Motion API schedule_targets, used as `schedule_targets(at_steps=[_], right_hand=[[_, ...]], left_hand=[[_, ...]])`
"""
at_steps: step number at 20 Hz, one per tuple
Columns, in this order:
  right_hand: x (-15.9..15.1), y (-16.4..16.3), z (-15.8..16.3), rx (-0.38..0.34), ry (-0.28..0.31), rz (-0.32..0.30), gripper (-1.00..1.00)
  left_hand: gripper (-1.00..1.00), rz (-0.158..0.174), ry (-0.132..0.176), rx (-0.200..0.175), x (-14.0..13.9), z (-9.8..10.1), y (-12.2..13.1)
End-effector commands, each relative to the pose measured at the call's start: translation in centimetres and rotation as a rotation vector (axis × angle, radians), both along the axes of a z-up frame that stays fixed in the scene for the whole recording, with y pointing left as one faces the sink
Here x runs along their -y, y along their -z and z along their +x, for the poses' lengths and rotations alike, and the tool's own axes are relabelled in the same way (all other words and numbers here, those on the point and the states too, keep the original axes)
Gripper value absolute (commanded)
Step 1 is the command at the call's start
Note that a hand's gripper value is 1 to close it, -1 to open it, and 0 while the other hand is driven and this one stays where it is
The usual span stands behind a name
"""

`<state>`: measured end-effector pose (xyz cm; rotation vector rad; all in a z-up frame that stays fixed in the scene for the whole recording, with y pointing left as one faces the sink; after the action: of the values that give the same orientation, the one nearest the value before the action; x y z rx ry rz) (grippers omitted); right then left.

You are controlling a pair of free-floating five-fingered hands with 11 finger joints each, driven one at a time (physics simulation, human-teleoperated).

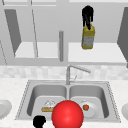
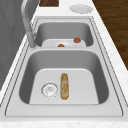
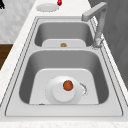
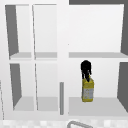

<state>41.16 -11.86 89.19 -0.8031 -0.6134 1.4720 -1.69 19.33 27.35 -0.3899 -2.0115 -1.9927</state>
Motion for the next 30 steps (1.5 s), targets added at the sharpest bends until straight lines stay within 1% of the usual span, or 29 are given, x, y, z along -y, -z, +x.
schedule_targets(at_steps=[1, 4, 5, 6, 7, 11, 13, 14, 20, 23, 25, 26, 30], right_hand=[[-0.2, 0.0, 3.1, 0.017, 0.006, 0.0, 1.0], [-0.2, 0.6, 5.3, 0.014, 0.006, 0.005, 1.0], [-0.3, 1.1, 5.5, 0.006, 0.005, 0.006, 1.0], [-0.1, 1.6, 5.1, 0.033, 0.017, 0.009, 1.0], [0.0, 2.2, 5.3, 0.032, 0.016, 0.011, 1.0], [-0.2, 4.1, 6.2, -0.028, 0.014, 0.001, 1.0], [-0.2, 5.1, 7.5, -0.042, 0.018, 0.004, 1.0], [-0.2, 5.3, 8.5, -0.05, 0.011, 0.013, 1.0], [-0.2, 7.1, 12.8, -0.14, 0.017, 0.017, 1.0], [-0.1, 7.9, 14.4, -0.152, 0.019, 0.02, 1.0], [-0.2, 8.8, 14.7, -0.142, 0.018, 0.022, 1.0], [-0.1, 9.0, 14.4, -0.142, 0.02, 0.023, 1.0], [-0.2, 10.2, 14.7, -0.147, 0.025, 0.026, 1.0]], left_hand=[[0.0, 0.0, 0.0, 0.0, 0.0, 0.0, 0.0], [0.0, 0.0, 0.0, 0.0, 0.0, 0.0, 0.0], [0.0, 0.0, 0.0, 0.0, 0.0, 0.0, 0.0], [0.0, 0.0, 0.0, 0.0, 0.0, 0.0, 0.0], [0.0, 0.0, 0.0, 0.0, 0.0, 0.0, 0.0], [0.0, 0.0, 0.0, 0.0, 0.0, 0.0, 0.0], [0.0, 0.0, 0.0, 0.0, 0.0, 0.0, 0.0], [0.0, 0.0, 0.0, 0.0, 0.0, 0.0, 0.0], [0.0, 0.0, 0.0, 0.0, 0.0, 0.0, 0.0], [0.0, 0.0, 0.0, 0.0, 0.0, 0.0, 0.0], [0.0, 0.0, 0.0, 0.0, 0.0, 0.0, 0.0], [0.0, 0.0, 0.0, 0.0, 0.0, 0.0, 0.0], [0.0, 0.0, 0.0, 0.0, 0.0, 0.0, 0.0]])
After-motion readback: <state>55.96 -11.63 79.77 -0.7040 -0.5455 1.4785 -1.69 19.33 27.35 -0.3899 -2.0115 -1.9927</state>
